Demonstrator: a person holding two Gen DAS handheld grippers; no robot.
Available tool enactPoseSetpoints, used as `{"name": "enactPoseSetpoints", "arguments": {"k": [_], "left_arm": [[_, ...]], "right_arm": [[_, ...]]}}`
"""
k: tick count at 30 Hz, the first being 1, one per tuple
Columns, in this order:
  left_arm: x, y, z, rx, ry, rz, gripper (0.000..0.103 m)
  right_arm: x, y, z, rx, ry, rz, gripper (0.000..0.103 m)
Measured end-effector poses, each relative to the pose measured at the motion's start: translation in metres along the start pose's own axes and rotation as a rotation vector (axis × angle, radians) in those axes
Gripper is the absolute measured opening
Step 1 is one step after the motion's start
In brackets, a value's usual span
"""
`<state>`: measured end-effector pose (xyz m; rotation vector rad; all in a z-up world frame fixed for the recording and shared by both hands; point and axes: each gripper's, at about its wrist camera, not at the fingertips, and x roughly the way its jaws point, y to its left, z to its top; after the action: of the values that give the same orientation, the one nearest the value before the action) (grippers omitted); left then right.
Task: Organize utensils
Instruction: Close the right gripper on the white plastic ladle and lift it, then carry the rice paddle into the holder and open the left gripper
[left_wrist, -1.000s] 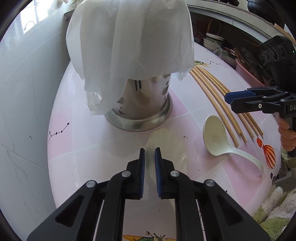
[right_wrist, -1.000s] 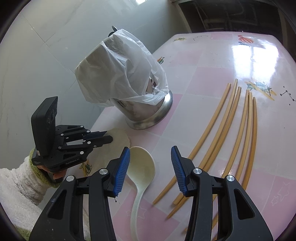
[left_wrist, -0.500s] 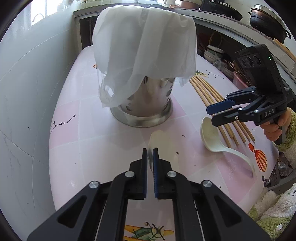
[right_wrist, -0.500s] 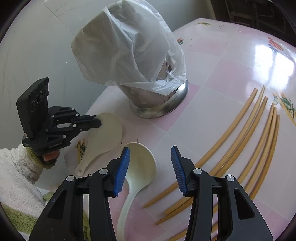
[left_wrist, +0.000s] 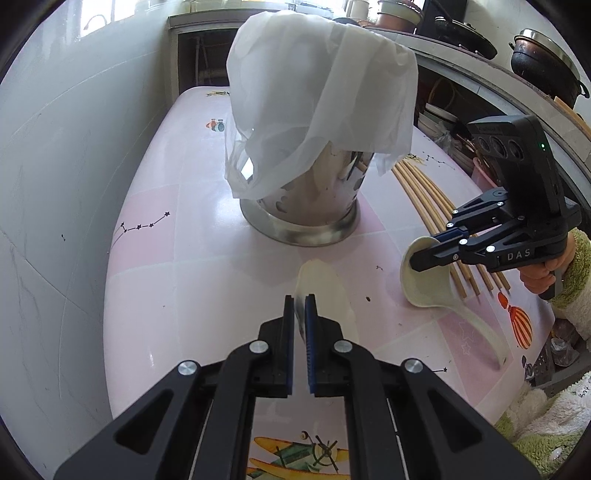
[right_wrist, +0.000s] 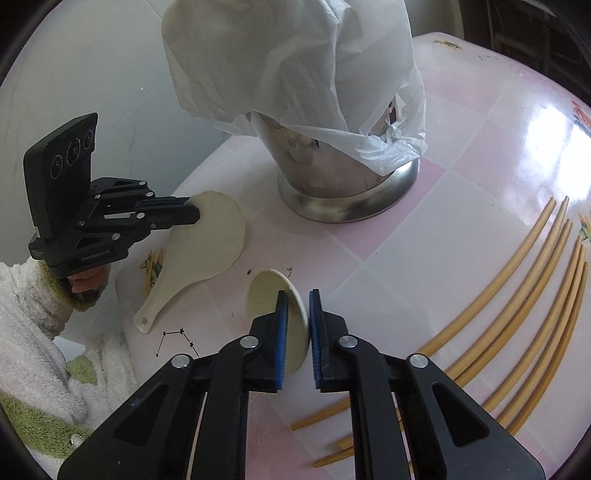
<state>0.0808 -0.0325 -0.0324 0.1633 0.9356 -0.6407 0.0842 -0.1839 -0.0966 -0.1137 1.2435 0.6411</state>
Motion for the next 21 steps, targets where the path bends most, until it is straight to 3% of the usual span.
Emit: {"name": "enactPoseSetpoints", "arguments": {"k": [5,13,21], "left_arm": [[-0.006,-0.001,-0.002,-0.012,-0.025,0.002,0.003],[-0.028,-0.004,-0.003,-0.025,-0.094,0.034,0.002],[-0.071,-0.01,0.0,-0.046,-0.231,0.069,0.002]], "right_arm": [[-0.023,0.01,-0.004,0.021,-0.076,-0.048,0.004],[-0.078,0.016,-0.016,0.143,-0.278,-0.141,0.004],[-0.116,0.014,-0.028,0.249,-0.428,-0.171,0.004]]}}
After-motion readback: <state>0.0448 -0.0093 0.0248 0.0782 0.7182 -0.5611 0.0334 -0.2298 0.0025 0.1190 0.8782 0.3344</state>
